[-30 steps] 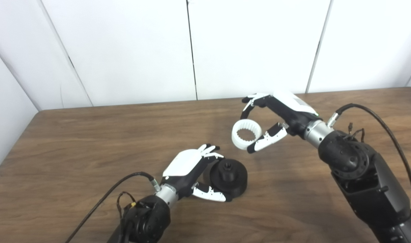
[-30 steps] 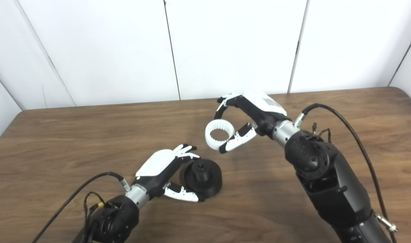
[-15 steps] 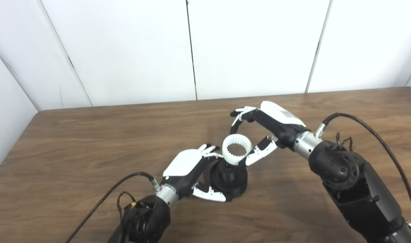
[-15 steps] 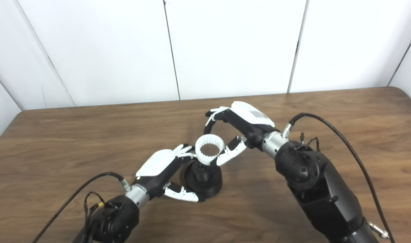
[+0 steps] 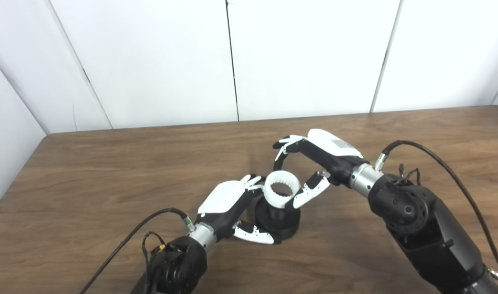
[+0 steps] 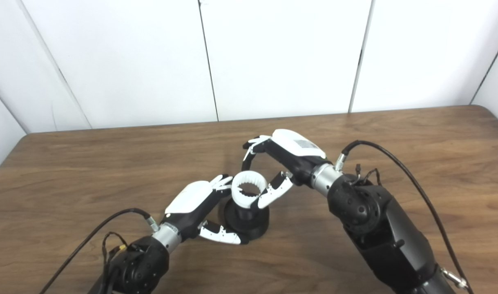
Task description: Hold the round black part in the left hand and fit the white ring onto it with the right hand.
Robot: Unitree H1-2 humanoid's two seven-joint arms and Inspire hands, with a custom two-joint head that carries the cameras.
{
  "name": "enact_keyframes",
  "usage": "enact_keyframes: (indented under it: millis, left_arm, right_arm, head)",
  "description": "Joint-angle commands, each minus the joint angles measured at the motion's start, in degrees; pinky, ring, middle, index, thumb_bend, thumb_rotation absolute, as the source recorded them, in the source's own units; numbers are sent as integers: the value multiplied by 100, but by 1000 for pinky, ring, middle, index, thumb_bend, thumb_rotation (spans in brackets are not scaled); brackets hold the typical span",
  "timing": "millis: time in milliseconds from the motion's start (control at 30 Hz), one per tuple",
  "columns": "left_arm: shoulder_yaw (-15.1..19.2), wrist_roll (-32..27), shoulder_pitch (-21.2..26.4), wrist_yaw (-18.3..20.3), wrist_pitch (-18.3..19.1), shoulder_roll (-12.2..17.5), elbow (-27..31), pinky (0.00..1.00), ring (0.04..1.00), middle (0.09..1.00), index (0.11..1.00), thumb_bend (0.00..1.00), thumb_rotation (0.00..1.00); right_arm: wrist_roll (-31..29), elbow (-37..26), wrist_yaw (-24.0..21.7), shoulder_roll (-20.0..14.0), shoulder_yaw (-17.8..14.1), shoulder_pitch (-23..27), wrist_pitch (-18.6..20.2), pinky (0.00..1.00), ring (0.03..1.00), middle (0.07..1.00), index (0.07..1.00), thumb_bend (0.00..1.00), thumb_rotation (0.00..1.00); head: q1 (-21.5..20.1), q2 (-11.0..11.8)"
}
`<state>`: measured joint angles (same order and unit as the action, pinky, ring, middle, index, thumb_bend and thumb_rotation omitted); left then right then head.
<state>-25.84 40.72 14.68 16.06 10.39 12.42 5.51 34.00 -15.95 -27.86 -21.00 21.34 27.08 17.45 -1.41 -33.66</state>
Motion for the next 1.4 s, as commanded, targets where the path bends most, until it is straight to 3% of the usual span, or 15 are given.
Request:
enact_keyframes:
  millis: [0, 267, 1367]
  left_arm:
    - [-76, -44, 38, 162, -2, -27, -134, 851, 1000, 960, 748, 852, 425]
    - [-89, -32, 64, 199, 26, -22, -119, 853, 1000, 962, 754, 849, 428]
    - [-41, -56, 61, 232, 99, -16, -33, 853, 1000, 963, 752, 845, 411]
  right_arm:
    - [16, -69, 44, 16, -38, 179, -159, 840, 939, 869, 584, 871, 237]
    - [19, -81, -57, 72, 12, 153, -136, 893, 958, 878, 585, 866, 238]
    - [-26, -94, -109, 20, -71, -169, -238, 867, 962, 881, 600, 871, 243]
  head:
    - [0, -9]
    - [9, -3]
    - [60, -34]
